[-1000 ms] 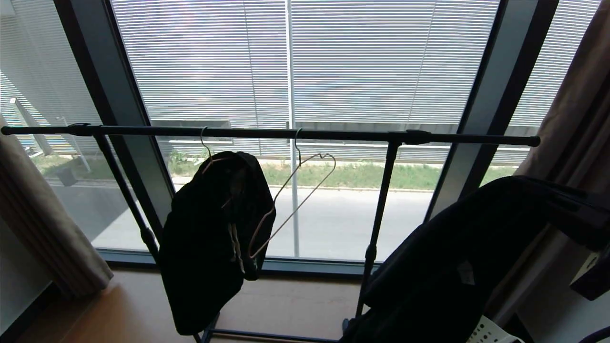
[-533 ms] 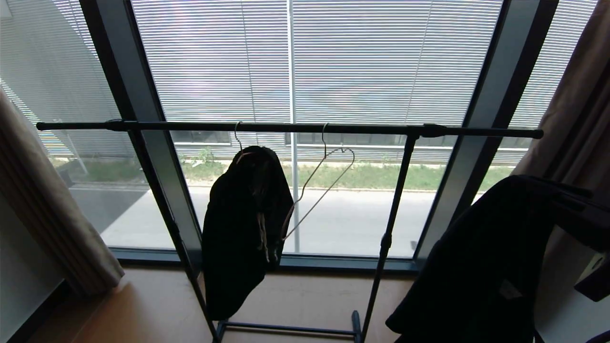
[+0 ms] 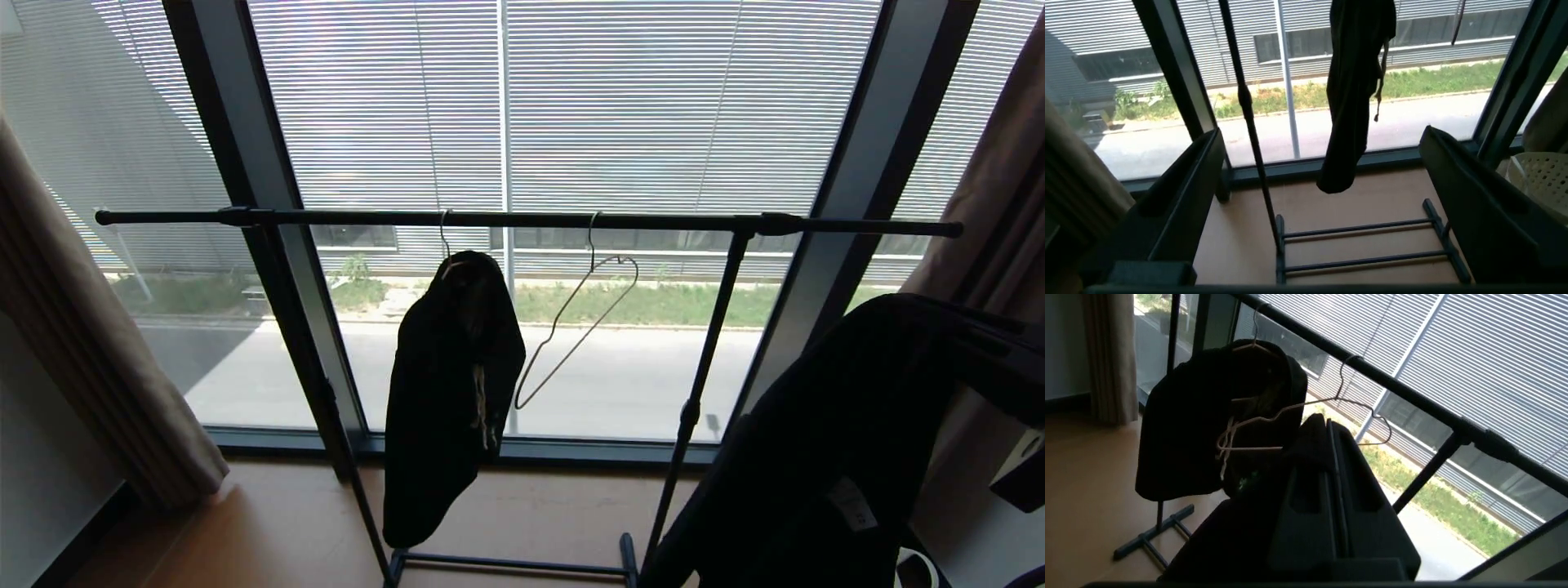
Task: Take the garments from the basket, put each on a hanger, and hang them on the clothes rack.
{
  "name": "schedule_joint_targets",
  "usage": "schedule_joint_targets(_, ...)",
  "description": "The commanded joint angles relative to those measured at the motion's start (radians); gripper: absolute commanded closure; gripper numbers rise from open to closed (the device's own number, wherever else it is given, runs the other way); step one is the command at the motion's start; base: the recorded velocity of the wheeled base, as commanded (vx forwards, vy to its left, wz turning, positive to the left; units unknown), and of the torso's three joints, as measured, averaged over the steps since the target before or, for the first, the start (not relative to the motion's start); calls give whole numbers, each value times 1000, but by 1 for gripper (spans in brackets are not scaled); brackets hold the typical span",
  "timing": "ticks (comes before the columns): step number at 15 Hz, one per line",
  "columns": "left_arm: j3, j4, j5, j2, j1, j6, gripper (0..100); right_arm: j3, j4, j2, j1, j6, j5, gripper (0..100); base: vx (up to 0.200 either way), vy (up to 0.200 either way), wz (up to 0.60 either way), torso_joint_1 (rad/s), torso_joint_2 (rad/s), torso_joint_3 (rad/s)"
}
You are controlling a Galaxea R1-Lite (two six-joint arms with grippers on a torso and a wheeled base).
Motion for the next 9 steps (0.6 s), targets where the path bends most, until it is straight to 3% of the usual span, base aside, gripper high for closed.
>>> schedule_joint_targets(1, 1, 0, 1, -1, -1, 0, 0, -6, 0, 13, 1, -1, 0, 100, 0, 0, -600, -2, 2, 2)
schedule_joint_targets(4, -1, 0, 1, -1, -1, 0, 0, -1, -2, 12, 1, -2, -1, 100, 0, 0, -600, 11, 2, 1)
schedule_joint_targets(9, -1, 0, -1, -1, -1, 0, 0, 5, 0, 12, 1, -4, -1, 100, 0, 0, 0, 0, 0, 0)
